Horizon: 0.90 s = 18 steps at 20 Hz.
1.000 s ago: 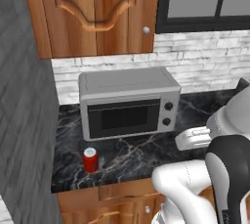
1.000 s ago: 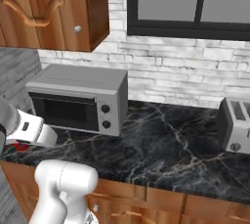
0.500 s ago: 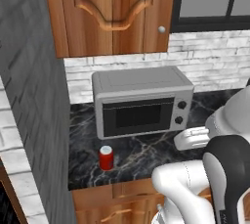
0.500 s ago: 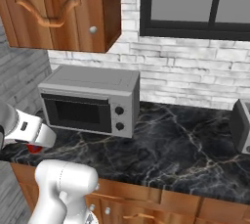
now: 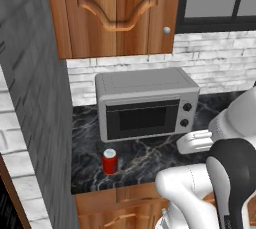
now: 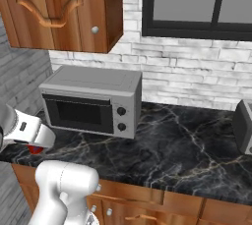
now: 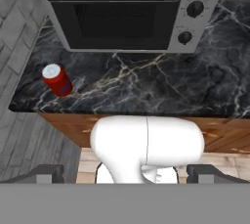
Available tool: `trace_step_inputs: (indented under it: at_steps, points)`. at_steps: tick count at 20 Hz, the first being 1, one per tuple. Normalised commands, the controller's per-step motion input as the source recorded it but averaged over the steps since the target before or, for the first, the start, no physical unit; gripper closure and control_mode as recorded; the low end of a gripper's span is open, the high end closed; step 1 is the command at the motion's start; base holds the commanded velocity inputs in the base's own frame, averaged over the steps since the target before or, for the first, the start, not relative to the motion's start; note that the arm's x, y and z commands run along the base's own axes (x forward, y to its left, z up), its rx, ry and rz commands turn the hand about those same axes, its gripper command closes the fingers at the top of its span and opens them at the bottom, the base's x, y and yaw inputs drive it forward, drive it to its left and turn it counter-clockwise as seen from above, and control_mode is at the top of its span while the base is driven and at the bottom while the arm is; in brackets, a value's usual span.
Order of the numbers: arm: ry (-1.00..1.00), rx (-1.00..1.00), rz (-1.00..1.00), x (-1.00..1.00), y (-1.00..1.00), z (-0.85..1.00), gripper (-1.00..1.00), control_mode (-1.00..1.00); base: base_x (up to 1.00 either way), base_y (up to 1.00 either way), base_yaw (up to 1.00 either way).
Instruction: Four empty soda cans are scattered around the kitchen. Gather all the cans and cluster them next to the stove for recycling.
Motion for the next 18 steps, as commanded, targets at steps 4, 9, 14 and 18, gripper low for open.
trace_step_inputs:
  at_steps: [4,9,14,18]
  points:
    - [0.00,0.00,0.06,0.00,0.38,-0.04,-1.00,-1.00,0.00,0.00,0.00]
    - [-0.03,0.00,0.12,0.00,0.28,-0.01,-1.00,-1.00,0.00,0.00,0.00]
    - [0.00,0.00,0.15,0.02,0.30,-0.05,-1.00,-1.00,0.00,0.00,0.00]
    - [0.00,0.00,0.11,0.14,0.37,-0.10,-1.00,-1.00,0.00,0.00,0.00]
